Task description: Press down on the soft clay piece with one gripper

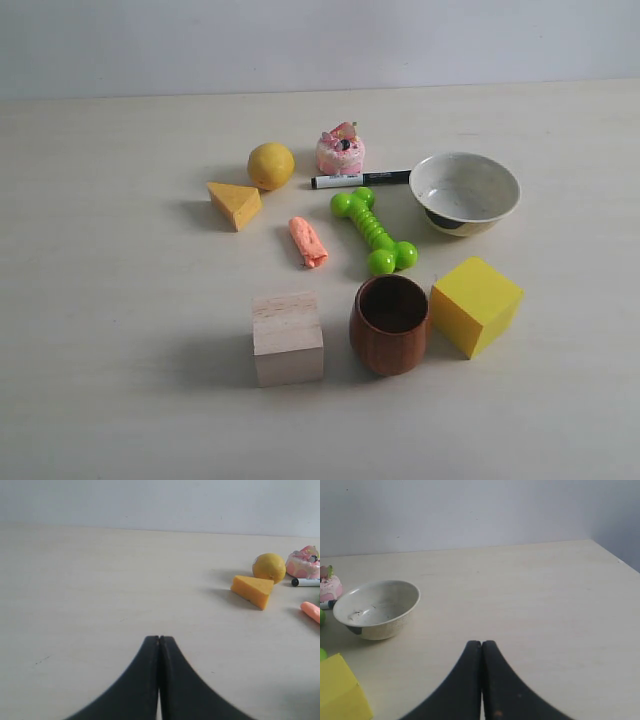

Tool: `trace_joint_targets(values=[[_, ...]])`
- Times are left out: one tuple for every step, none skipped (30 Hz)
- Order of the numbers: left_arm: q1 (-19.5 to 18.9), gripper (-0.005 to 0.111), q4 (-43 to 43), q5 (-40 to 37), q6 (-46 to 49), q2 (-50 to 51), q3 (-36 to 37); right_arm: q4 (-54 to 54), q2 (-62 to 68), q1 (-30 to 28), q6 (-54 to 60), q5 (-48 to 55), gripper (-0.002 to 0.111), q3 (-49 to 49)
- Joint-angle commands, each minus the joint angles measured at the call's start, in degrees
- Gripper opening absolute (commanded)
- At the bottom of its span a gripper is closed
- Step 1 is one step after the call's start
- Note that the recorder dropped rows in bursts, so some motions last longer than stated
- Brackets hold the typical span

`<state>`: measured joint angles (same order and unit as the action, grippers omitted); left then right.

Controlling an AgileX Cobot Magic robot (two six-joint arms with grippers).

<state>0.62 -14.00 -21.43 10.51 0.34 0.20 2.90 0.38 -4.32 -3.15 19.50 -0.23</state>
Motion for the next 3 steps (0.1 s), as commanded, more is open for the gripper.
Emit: trace_joint_targets(values=[[-0.11,0.000,-0.09,0.54,-0.07,-0.34,-0.20,-0.02,-0.38,-0.28,0.10,-0.28,0.000,0.23],[-0.11,0.000,-0.09,0.54,-0.07,-0.34,-0.20,-0.02,-0.38,-0.28,0.10,-0.28,0.000,0.23],[-0.11,0.000,-0.09,0.54,-0.07,-0.34,-0.20,-0.02,-0.38,-0.28,0.10,-0.28,0.000,0.23]])
